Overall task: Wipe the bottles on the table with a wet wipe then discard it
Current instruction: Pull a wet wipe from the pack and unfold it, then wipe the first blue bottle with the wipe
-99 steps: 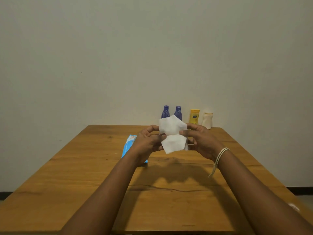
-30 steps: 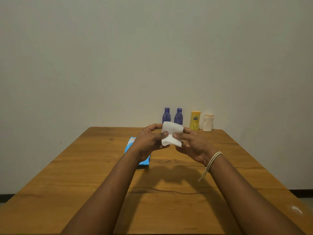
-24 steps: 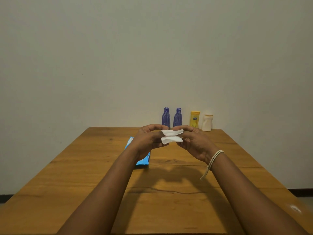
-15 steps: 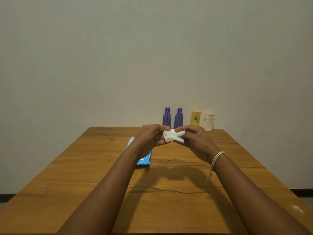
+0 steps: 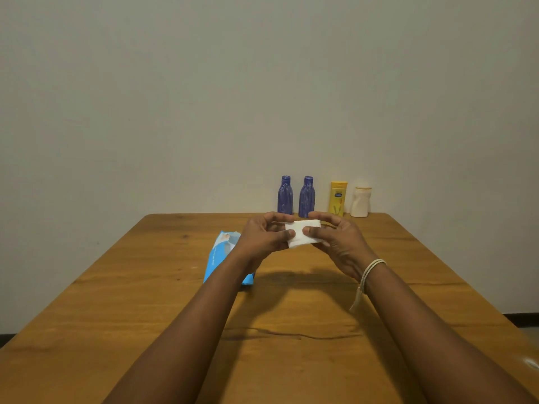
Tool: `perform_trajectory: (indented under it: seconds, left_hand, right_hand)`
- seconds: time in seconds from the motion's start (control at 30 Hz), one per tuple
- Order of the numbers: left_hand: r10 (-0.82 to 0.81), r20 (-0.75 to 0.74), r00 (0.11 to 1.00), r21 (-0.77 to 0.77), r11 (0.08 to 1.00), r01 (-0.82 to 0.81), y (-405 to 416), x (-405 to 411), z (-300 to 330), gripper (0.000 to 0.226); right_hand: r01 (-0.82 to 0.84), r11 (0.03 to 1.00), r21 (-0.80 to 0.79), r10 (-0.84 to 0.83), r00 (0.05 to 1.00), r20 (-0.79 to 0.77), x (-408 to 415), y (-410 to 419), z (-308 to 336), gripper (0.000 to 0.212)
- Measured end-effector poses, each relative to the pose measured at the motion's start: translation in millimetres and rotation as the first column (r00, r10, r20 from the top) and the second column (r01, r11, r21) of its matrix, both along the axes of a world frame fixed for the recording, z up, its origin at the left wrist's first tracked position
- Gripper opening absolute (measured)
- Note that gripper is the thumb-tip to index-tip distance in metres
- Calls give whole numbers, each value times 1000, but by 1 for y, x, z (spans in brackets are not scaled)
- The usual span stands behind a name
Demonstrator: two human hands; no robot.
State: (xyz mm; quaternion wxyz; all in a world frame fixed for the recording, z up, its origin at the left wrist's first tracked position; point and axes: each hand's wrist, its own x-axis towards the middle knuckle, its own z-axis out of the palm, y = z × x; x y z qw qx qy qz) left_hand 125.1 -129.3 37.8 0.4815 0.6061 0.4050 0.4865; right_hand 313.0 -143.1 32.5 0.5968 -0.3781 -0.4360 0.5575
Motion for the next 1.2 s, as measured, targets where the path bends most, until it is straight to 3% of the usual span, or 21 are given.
perform_trajectory:
  seconds: [0.23, 0.4, 0.53, 0.7, 0.8, 0.93, 1.1, 1.2]
  left_hand:
    - [17, 52, 999, -55, 998, -14, 75, 19, -13, 26]
    - [92, 21, 996, -58, 994, -90, 159, 28, -15, 16]
    - [394, -256, 882, 174, 917, -359, 232, 39, -20, 19]
    - [473, -361, 803, 264, 878, -399, 292, 57, -23, 59]
    - [546, -303, 781, 266, 835, -481, 303, 73, -28, 60]
    - [603, -214, 768, 250, 794, -554, 299, 88, -29, 35]
    - [542, -130, 830, 285, 822, -493, 250, 83, -18, 26]
    - [491, -57, 869, 258, 848, -462, 196, 63, -9, 31]
  right_hand:
    - [40, 983, -180, -77, 976, -204, 2, 64, -10, 33]
    - [135, 971, -196, -197, 918, -345, 11, 129, -16, 19]
    - [233, 948, -216, -292, 907, -303, 29, 174, -19, 23]
    - [266, 949, -171, -301, 927, -226, 41, 201, -18, 24]
    - [287, 946, -152, -313, 929, -195, 48, 204, -18, 25]
    - [336, 928, -163, -359, 923, -142, 61, 192, -16, 16]
    - [395, 897, -199, -418, 904, -91, 73, 169, -11, 23]
    - [339, 919, -202, -367, 923, -120, 56, 149, 3, 23]
